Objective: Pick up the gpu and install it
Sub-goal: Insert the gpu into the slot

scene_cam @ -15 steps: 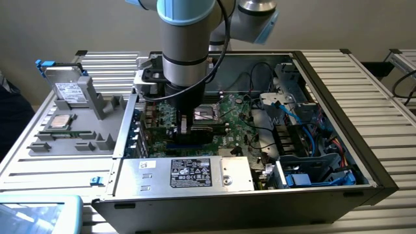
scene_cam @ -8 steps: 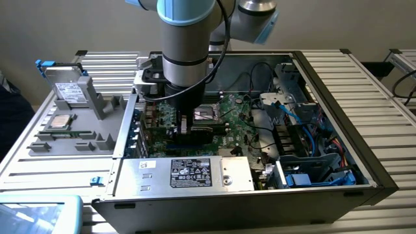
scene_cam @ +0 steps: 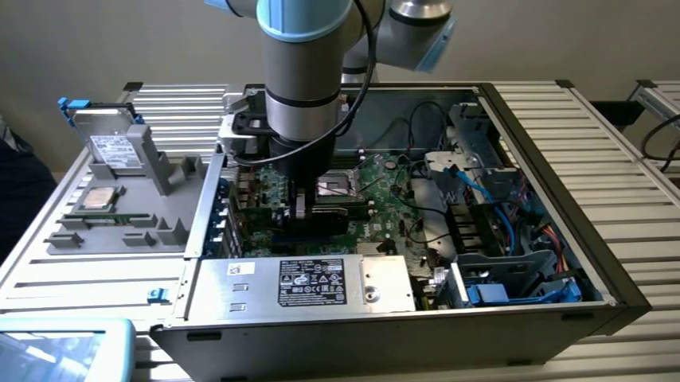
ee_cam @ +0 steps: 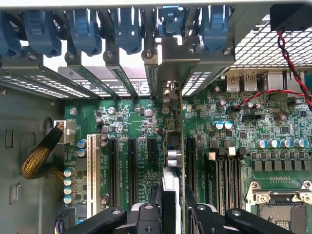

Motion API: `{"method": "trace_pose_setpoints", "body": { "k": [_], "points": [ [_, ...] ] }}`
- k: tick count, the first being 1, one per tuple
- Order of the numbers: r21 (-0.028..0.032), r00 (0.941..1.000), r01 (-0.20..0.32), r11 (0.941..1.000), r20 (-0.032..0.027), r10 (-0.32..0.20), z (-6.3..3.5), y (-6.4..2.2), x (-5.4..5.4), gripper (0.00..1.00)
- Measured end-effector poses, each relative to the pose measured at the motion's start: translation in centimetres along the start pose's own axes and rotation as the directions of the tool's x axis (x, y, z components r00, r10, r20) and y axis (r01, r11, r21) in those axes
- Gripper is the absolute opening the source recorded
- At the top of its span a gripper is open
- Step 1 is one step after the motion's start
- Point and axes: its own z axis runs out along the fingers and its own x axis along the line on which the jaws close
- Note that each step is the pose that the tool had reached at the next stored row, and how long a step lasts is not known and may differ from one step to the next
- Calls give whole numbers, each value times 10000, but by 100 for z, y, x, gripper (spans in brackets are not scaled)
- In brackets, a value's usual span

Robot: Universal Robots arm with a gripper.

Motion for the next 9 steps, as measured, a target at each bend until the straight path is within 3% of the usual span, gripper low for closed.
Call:
{"method": "trace_pose_setpoints", "body": {
  "k": [7,9],
  "points": [
    [-1,10000,87,10000,1,-87,0,0,8,28],
    [-2,9999,124,9999,32,-124,0,-1,20,28]
  ]
}}
